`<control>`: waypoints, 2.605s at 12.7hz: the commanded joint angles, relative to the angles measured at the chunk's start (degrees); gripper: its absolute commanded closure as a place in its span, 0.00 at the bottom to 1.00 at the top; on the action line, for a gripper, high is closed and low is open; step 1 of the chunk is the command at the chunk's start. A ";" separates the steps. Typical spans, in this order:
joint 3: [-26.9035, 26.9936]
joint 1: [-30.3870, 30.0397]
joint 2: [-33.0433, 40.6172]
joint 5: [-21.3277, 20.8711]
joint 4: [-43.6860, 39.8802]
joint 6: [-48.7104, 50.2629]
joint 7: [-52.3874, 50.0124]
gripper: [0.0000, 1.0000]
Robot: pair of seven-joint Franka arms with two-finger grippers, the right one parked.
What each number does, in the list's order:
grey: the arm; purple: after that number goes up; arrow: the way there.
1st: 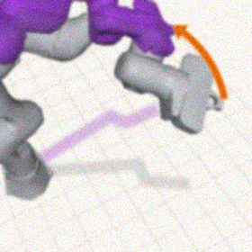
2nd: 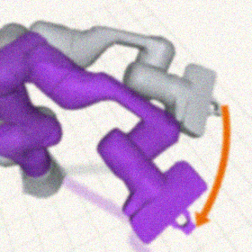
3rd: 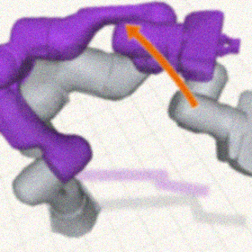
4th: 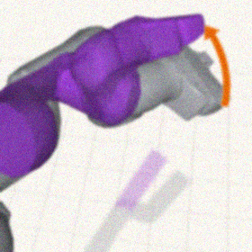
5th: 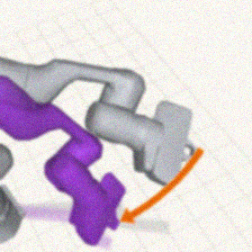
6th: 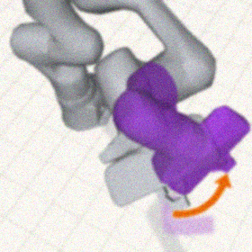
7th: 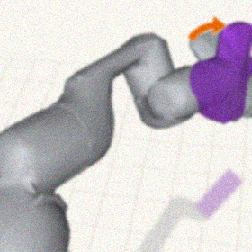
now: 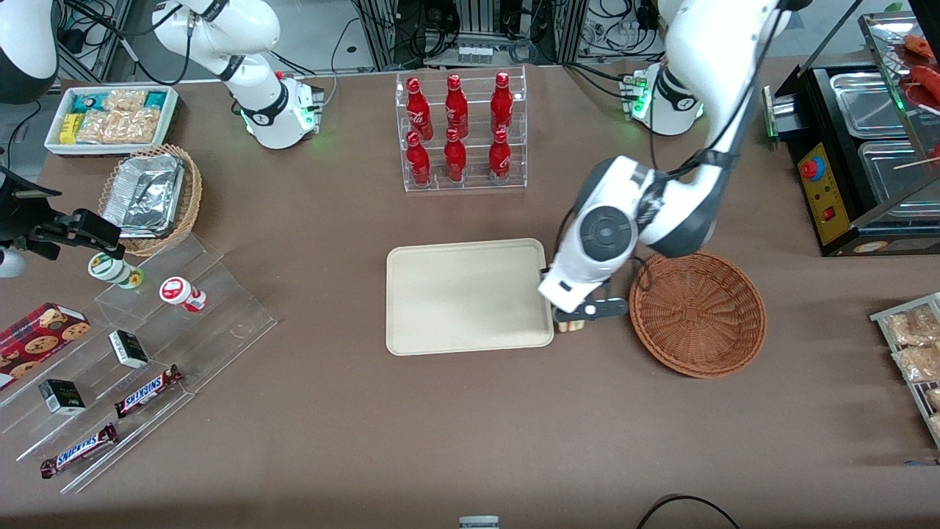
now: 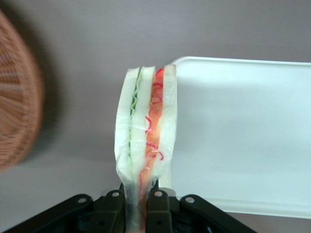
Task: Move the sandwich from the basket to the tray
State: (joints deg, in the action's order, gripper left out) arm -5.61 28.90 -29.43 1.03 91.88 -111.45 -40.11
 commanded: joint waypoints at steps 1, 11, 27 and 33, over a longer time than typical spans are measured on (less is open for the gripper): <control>0.86 4.83 -6.85 0.46 -9.41 2.73 -6.19 1.00; 0.77 12.41 -21.63 0.82 -26.22 2.65 -14.03 1.00; 0.95 11.53 -19.36 3.72 -26.93 2.29 -15.26 0.00; 1.21 7.66 -11.63 3.72 -25.97 11.32 -3.54 0.00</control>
State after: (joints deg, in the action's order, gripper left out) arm -4.70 37.14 -44.71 4.16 64.27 -104.10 -50.22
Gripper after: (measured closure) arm 0.000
